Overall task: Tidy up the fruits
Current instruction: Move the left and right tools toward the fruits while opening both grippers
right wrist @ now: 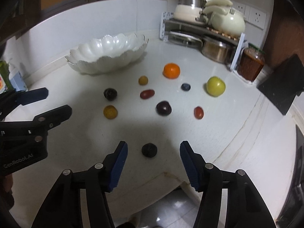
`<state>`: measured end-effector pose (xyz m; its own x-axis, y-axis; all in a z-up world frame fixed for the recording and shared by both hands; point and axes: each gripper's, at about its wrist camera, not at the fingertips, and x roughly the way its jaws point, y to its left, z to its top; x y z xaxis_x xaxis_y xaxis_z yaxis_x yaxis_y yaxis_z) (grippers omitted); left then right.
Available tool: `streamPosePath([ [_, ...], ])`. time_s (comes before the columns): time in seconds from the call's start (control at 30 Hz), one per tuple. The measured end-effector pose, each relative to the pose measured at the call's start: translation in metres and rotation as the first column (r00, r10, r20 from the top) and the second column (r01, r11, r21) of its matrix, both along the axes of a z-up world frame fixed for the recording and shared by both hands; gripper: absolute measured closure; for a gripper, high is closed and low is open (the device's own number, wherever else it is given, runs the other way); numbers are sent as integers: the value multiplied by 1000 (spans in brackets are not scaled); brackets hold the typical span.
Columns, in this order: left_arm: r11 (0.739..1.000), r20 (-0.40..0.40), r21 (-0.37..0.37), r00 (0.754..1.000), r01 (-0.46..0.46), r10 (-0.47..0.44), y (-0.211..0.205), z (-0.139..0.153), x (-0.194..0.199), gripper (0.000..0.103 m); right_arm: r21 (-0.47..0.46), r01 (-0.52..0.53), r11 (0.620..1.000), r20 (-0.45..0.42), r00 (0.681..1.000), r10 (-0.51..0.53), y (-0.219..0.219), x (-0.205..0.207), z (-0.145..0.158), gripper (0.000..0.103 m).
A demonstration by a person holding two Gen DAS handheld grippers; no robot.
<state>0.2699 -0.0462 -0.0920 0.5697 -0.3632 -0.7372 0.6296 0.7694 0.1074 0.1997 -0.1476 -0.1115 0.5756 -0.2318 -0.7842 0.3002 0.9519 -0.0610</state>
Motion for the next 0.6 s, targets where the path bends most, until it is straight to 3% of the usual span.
streamPosePath([
  [0.2, 997, -29, -1, 996, 83, -83, -14, -15, 13, 39, 26, 26, 999, -23, 999, -26, -2, 6, -14, 46],
  [0.27, 995, -38, -2, 994, 103, -103, -19, -19, 18, 39, 33, 30, 999, -28, 999, -29, -3, 8, -18, 57],
  [0.47, 989, -71, -9, 987, 147, -147, -32, -32, 25, 43, 31, 52, 998, -36, 998, -51, -5, 11, -27, 57],
  [0.6, 987, -86, -15, 983, 160, -161, -38, -38, 28, 45, 39, 53, 998, -44, 998, -52, -5, 14, -33, 63],
])
